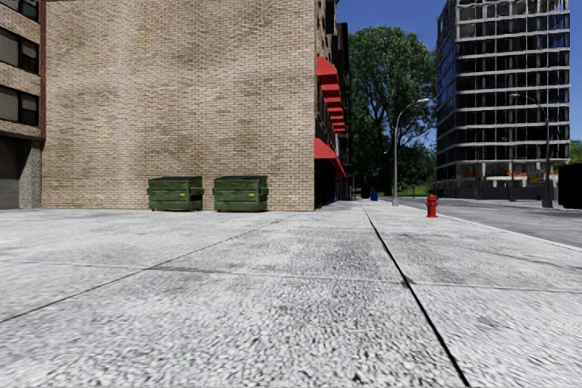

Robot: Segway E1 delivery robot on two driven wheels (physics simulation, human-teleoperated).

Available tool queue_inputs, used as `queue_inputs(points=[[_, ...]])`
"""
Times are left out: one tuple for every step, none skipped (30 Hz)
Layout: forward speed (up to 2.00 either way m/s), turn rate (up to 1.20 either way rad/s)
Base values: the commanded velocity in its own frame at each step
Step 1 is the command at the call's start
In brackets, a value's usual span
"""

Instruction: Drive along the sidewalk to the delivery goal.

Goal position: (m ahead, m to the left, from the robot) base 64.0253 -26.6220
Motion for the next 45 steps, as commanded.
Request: queue_inputs(points=[[1.45, -0.70], [1.38, -0.70], [1.38, -0.70], [1.38, -0.70], [1.38, -0.70], [1.38, -0.70], [1.38, -0.77], [1.38, -0.82], [1.38, -0.82], [1.38, -0.83], [1.38, -0.83], [1.38, -0.83], [1.38, -0.83], [1.38, -0.83], [1.39, -0.84], [1.39, -0.84], [1.39, -0.84], [1.39, -0.84], [1.39, -0.84], [1.39, -0.85], [1.39, -0.85], [1.39, -0.85], [1.39, -0.85], [1.39, -0.85], [1.39, -0.86], [1.39, -0.87], [1.39, -0.87], [1.39, -0.87], [1.39, -0.87], [1.39, -0.87], [1.39, -0.87], [1.39, -0.90], [1.39, -0.90], [1.38, -0.95], [1.36, -0.97], [1.33, -0.98], [1.33, -0.98], [1.28, -0.98], [1.26, -0.98], [1.25, -0.98], [1.25, -0.98], [1.25, -0.98], [1.25, -0.98], [1.25, -0.98], [1.24, -0.99]])
